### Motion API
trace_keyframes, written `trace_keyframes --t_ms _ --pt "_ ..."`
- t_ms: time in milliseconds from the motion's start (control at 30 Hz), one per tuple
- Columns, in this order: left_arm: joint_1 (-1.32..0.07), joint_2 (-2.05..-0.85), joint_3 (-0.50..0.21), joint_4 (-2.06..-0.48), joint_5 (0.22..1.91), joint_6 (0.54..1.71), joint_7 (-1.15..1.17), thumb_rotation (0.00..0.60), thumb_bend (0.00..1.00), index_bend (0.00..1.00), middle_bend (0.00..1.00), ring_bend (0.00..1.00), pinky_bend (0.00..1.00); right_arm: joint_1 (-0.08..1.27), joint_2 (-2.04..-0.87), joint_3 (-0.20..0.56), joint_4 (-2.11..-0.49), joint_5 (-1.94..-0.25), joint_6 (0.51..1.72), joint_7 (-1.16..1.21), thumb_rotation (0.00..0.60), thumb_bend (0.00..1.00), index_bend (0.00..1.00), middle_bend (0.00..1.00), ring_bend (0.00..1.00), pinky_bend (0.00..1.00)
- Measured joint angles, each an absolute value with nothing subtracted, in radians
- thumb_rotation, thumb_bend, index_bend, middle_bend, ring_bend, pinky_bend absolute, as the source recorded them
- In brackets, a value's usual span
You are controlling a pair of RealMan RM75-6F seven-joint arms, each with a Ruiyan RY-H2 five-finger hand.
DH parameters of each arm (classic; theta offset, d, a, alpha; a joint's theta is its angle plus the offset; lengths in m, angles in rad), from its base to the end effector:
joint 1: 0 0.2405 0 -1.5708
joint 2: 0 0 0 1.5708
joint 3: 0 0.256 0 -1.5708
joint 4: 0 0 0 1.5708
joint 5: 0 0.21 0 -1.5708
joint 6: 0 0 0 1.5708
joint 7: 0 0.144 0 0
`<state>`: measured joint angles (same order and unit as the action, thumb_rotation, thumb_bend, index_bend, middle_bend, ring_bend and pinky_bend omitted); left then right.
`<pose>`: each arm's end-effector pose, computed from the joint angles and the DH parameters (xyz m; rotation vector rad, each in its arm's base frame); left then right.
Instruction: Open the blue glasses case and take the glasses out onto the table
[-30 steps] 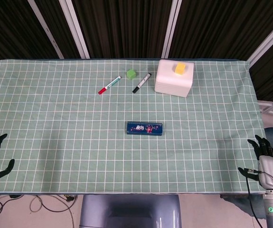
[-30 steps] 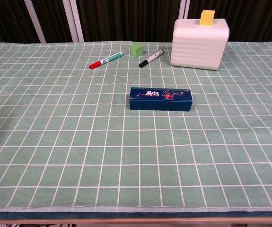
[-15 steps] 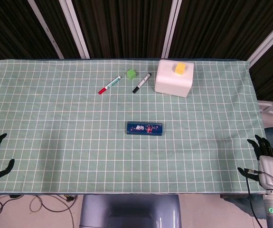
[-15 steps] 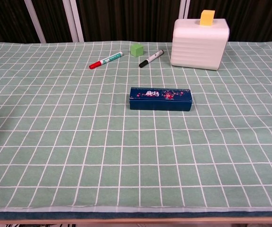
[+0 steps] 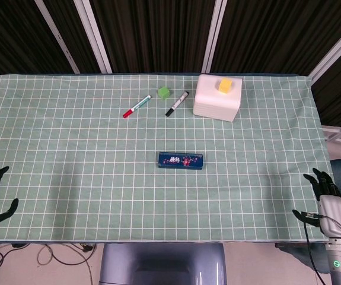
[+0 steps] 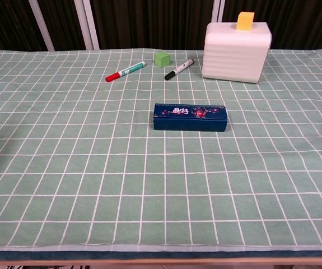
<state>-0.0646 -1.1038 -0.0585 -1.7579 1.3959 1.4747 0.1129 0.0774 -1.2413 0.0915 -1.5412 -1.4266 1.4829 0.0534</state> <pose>-0.2999 0.1738 0.1552 -1.2992 -0.9823 -0.8491 -0.3218 -0.1871 0.1353 1.2525 -0.9930 0.9683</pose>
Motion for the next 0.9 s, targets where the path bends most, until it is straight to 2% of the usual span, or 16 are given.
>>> trace_keyframes --t_ms 167,400,667,900 --pt "-0.07 -1.104 -0.061 -1.75 1.4 1.471 0.11 0.6 0.31 0.1 0.0 0.0 0.0 0.119 -1.225 0.1 -1.588 -1.445 1.436 0.009 0.6 0.17 0.17 0.08 0.0 0.19" --pt "-0.078 -1.11 -0.059 -1.734 1.432 1.474 0.116 0.6 0.31 0.1 0.0 0.0 0.0 0.244 -1.162 0.151 -1.764 -1.395 1.262 -0.124 0.6 0.17 0.17 0.08 0.0 0.19" --pt "-0.095 -1.116 -0.048 -1.689 1.505 1.478 0.103 0.6 0.31 0.1 0.0 0.0 0.0 0.407 -1.153 0.216 -1.89 -1.223 1.081 -0.276 0.6 0.17 0.17 0.08 0.0 0.19" --pt "-0.098 -1.12 -0.046 -1.682 1.498 1.476 0.089 0.6 0.31 0.1 0.0 0.0 0.0 0.527 -1.241 0.252 -1.912 -1.035 1.03 -0.439 0.6 0.17 0.17 0.09 0.0 0.19"
